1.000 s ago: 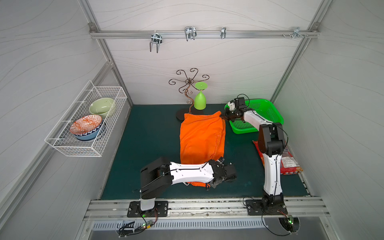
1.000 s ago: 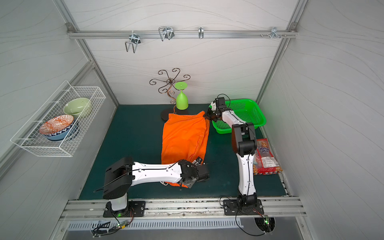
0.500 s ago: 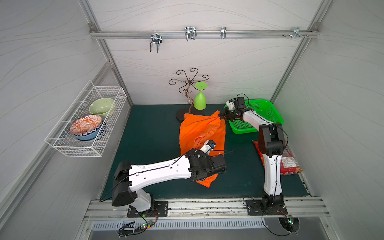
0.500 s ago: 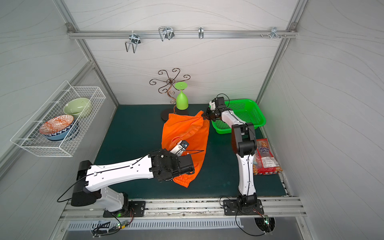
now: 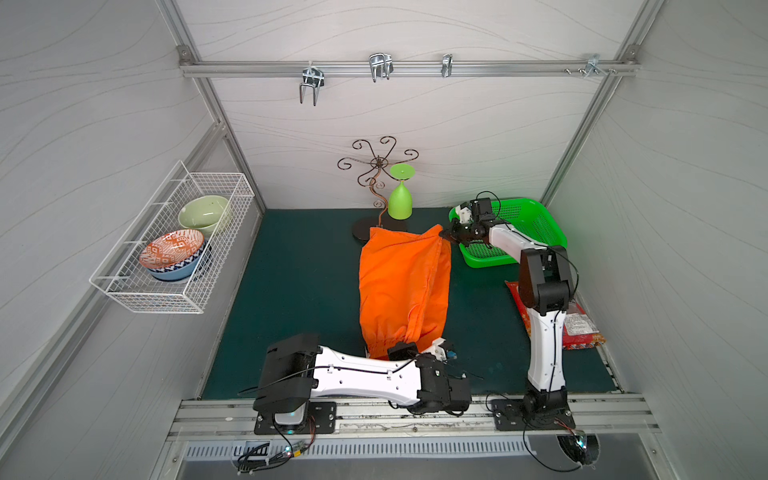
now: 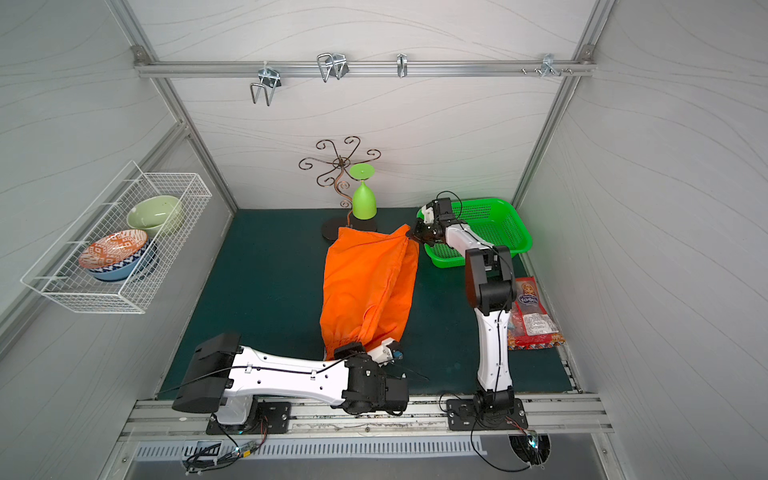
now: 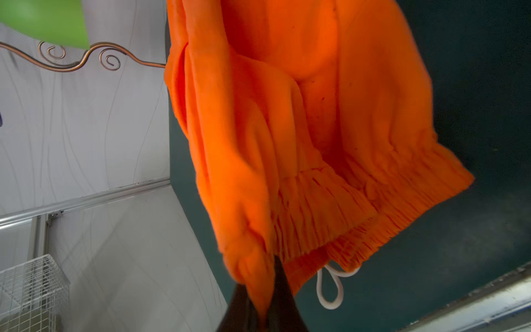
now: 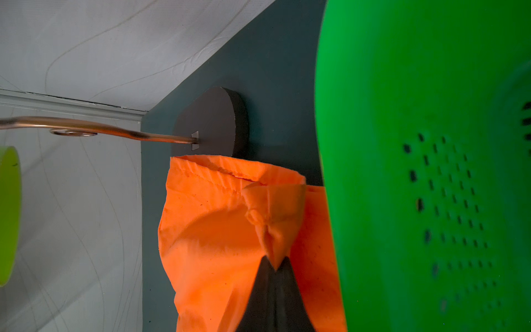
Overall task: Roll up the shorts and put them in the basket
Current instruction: Fold the shorts at the center of the board.
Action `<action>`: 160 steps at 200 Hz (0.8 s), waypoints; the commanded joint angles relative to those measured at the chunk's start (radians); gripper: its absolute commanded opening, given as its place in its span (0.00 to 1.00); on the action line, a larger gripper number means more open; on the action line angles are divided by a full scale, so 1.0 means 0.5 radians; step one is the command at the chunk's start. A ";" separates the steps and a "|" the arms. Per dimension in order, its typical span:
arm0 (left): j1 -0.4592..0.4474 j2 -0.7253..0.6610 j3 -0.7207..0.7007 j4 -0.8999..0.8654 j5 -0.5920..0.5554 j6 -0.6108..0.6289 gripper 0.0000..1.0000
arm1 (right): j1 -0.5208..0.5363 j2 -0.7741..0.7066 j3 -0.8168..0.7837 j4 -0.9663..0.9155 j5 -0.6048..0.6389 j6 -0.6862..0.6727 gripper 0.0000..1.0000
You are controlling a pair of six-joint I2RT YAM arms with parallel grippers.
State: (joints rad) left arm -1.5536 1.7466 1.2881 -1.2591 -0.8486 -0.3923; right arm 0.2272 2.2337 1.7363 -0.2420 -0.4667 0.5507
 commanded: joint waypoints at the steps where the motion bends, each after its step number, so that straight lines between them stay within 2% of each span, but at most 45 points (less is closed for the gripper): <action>1: -0.062 0.097 0.022 0.157 0.098 0.091 0.00 | 0.000 0.007 0.014 -0.205 0.227 -0.110 0.00; 23: -0.083 0.151 0.043 0.199 0.147 0.087 0.01 | 0.045 -0.016 0.071 -0.318 0.392 -0.228 0.00; 27: -0.083 0.152 0.045 0.205 0.148 0.083 0.05 | 0.050 -0.022 0.071 -0.324 0.412 -0.239 0.00; 34: -0.085 0.142 0.048 0.214 0.142 0.071 0.17 | 0.054 -0.037 0.068 -0.332 0.437 -0.250 0.06; 52: -0.084 0.100 0.062 0.220 0.122 0.055 0.49 | 0.057 -0.069 0.060 -0.343 0.462 -0.253 0.30; 68: -0.084 0.037 0.063 0.224 0.084 0.042 0.58 | 0.058 -0.127 0.027 -0.319 0.485 -0.254 0.34; 75: -0.084 0.001 0.061 0.231 0.055 0.030 0.67 | 0.059 -0.162 0.005 -0.301 0.501 -0.255 0.38; 86: -0.082 -0.058 0.047 0.253 0.038 0.039 0.68 | 0.068 -0.212 -0.003 -0.301 0.519 -0.266 0.43; 94: -0.084 -0.100 0.036 0.277 0.028 0.044 0.74 | 0.072 -0.241 -0.005 -0.309 0.520 -0.277 0.44; 121: -0.062 -0.224 0.018 0.315 0.016 0.033 0.74 | 0.118 -0.303 0.028 -0.377 0.535 -0.350 0.45; 137: -0.020 -0.321 0.002 0.321 0.026 -0.020 0.74 | 0.155 -0.351 -0.005 -0.374 0.528 -0.380 0.43; 160: 0.117 -0.519 -0.066 0.347 0.125 -0.173 0.69 | 0.211 -0.423 -0.109 -0.352 0.369 -0.360 0.36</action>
State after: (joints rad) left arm -1.5581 1.5803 1.2793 -1.0996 -0.8116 -0.3935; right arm 0.2920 2.0930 1.7313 -0.4000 -0.2230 0.3870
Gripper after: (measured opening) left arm 0.714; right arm 0.389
